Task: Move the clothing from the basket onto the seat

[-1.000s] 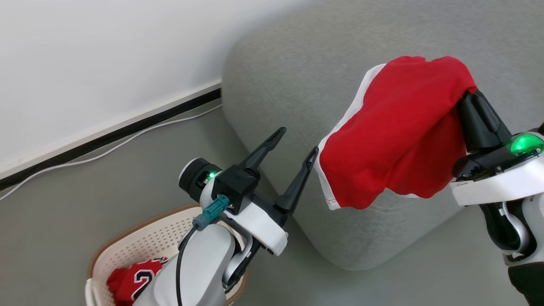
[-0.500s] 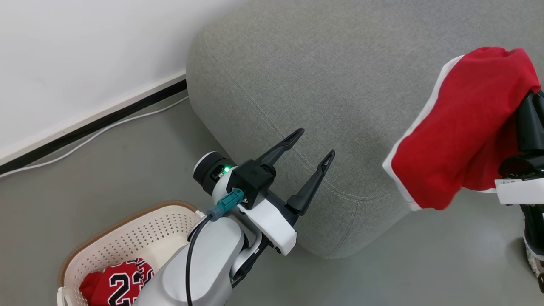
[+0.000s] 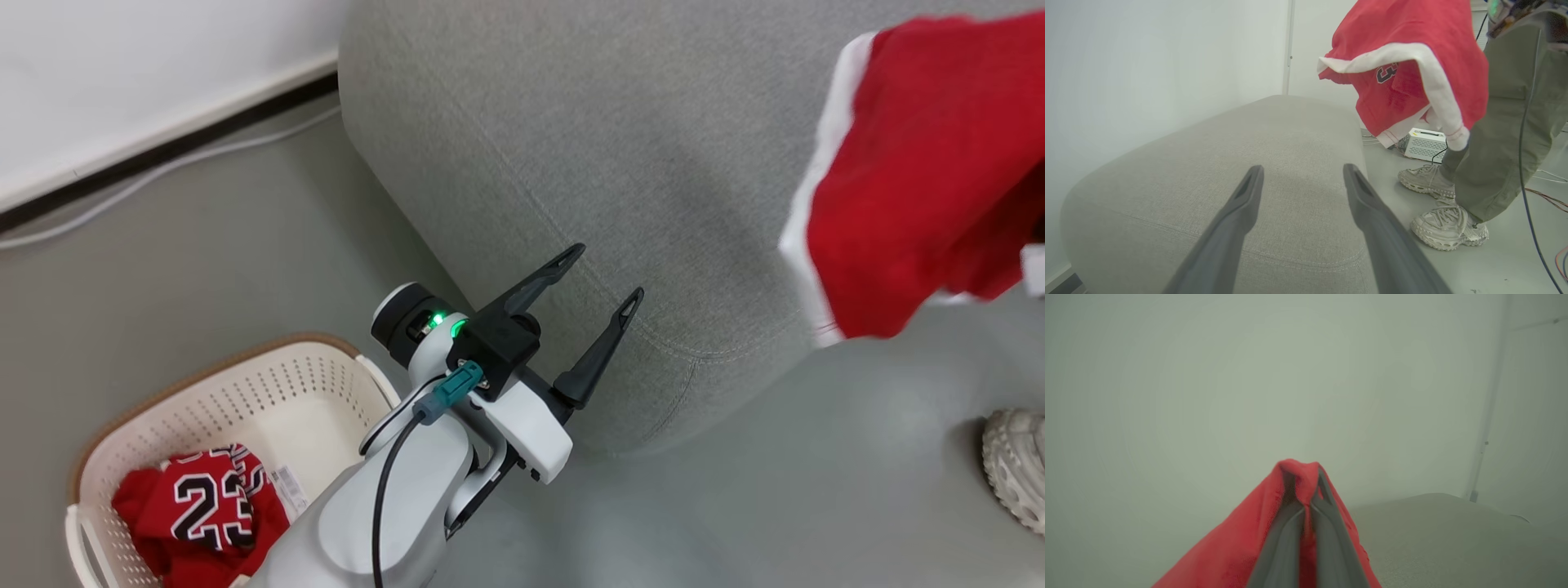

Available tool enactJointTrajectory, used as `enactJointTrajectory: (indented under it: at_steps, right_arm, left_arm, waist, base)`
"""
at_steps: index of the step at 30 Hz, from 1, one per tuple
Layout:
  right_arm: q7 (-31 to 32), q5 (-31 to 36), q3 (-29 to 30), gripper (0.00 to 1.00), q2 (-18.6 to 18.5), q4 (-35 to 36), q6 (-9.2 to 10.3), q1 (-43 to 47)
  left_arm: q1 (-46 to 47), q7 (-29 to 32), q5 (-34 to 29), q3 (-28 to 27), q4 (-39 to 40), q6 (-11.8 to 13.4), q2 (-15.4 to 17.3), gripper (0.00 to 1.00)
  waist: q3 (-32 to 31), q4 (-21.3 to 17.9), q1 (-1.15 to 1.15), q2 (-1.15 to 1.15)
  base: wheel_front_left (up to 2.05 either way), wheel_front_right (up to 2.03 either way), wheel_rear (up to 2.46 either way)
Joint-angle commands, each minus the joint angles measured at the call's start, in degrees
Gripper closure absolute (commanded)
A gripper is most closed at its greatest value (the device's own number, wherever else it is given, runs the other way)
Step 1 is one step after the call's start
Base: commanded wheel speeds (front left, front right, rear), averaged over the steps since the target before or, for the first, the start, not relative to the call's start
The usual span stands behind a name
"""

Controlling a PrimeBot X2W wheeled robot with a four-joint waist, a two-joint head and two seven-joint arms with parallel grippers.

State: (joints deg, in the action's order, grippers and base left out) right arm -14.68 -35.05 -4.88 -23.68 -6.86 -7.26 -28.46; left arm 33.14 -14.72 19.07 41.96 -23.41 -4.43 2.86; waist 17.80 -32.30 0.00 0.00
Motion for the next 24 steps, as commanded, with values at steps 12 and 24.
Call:
enactJointTrajectory:
  at_steps: [12, 24]
  right_arm:
    - [-0.32, -0.99, 5.03, 1.00, -9.22, -10.51, -0.23, -18.21]
    - [-0.32, -0.53, 6.39, 1.00, -18.24, -20.98, -0.23, -29.91]
  left_arm:
    - [10.76, -0.28, -2.94, 7.06, -0.22, 5.21, 0.02, 0.00]
    - [16.74, -0.28, -0.63, 15.60, 0.88, 10.13, 0.02, 0.00]
  waist:
    - [19.36, 4.74, 0.00, 0.00]
    - [29.71, 11.51, 0.00, 0.00]
  base:
    - [0.00, 0.00, 0.00]
    - [0.00, 0.00, 0.00]
